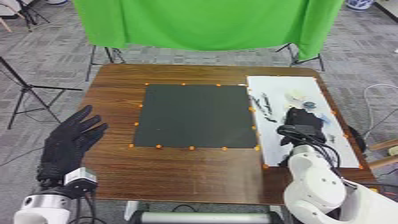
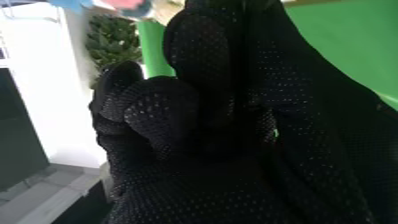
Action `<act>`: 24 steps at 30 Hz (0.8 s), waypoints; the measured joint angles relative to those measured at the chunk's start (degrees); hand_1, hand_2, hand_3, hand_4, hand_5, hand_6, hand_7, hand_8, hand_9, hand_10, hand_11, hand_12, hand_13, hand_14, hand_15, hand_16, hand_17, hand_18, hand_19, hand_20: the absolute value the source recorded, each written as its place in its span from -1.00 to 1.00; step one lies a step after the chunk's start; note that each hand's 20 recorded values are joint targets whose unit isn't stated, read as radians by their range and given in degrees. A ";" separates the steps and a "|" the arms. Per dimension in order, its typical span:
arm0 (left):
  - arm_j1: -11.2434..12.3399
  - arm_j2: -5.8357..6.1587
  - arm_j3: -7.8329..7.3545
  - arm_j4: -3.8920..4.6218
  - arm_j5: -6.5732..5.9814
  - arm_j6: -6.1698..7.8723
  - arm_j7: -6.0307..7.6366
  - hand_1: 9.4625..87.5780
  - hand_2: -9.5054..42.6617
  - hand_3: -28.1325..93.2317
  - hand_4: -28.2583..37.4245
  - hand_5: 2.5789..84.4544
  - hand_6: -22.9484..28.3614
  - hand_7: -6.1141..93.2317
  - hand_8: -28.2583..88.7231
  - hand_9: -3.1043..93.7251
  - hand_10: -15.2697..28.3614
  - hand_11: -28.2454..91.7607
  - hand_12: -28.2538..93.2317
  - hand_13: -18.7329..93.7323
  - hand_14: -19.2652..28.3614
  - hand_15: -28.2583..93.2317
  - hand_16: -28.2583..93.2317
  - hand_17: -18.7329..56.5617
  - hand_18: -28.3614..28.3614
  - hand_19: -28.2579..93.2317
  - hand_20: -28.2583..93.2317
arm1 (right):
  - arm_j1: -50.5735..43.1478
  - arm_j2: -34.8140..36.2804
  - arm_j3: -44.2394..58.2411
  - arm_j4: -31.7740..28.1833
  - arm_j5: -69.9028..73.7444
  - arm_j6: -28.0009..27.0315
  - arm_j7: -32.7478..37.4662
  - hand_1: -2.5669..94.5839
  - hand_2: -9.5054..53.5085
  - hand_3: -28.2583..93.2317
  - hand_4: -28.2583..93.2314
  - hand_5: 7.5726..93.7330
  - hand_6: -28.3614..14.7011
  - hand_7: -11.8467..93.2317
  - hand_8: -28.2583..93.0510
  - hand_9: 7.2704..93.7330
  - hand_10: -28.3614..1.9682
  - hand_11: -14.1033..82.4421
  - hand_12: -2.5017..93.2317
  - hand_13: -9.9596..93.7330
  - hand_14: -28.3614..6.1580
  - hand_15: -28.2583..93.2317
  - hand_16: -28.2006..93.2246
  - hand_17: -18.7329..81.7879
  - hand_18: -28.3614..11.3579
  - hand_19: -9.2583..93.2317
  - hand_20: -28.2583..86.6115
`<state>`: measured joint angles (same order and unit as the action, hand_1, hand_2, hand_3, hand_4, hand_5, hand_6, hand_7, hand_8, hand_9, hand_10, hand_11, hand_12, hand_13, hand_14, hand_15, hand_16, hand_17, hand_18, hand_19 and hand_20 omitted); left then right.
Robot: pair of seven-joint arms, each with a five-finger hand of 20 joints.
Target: Arrange flowers
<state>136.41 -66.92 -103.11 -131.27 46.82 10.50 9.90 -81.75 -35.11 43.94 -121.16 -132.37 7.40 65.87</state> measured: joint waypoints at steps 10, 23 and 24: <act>5.94 0.36 -5.34 -2.30 -0.28 0.98 -0.05 -0.67 -0.48 0.81 -0.79 -0.17 0.27 -0.62 -0.68 -0.25 0.57 -0.16 -0.38 -0.22 0.91 0.18 -0.66 -0.73 0.90 0.44 -0.68 | 7.49 -3.98 -2.10 0.02 0.74 -4.60 -8.56 0.01 -1.00 0.91 -0.96 0.83 0.17 -0.25 -0.17 0.86 0.04 0.31 -0.43 0.79 0.19 0.74 -0.26 0.18 -0.84 1.00 -0.01; 8.82 -1.23 -8.22 -3.21 -0.17 1.35 -3.64 -0.67 -0.49 0.81 -0.79 -0.17 0.27 -0.61 -0.68 -0.25 0.57 -0.16 -0.38 -0.22 0.91 0.19 -0.66 -0.73 0.90 0.43 -0.67 | 18.58 -19.99 -9.29 5.93 -3.16 -12.48 -20.28 0.01 -1.00 0.91 -0.95 0.83 0.17 -0.25 -0.16 0.87 0.04 0.30 -0.43 0.79 0.18 0.73 -0.25 0.17 -0.84 1.00 -0.01; 8.64 -1.27 -8.25 -3.21 -0.17 1.35 -3.66 -0.66 -0.49 0.81 -0.79 -0.17 0.27 -0.61 -0.68 -0.25 0.57 -0.16 -0.38 -0.22 0.91 0.19 -0.66 -0.73 0.90 0.43 -0.67 | 18.75 -21.73 -9.02 6.85 -4.00 -13.60 -21.83 0.00 -1.00 0.91 -0.95 0.83 0.17 -0.25 -0.16 0.87 0.04 0.30 -0.43 0.79 0.18 0.73 -0.25 0.17 -0.84 1.00 -0.01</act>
<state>145.04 -68.19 -111.36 -134.48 46.65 11.85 6.24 -63.00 -56.85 34.93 -114.31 -136.37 -6.20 44.04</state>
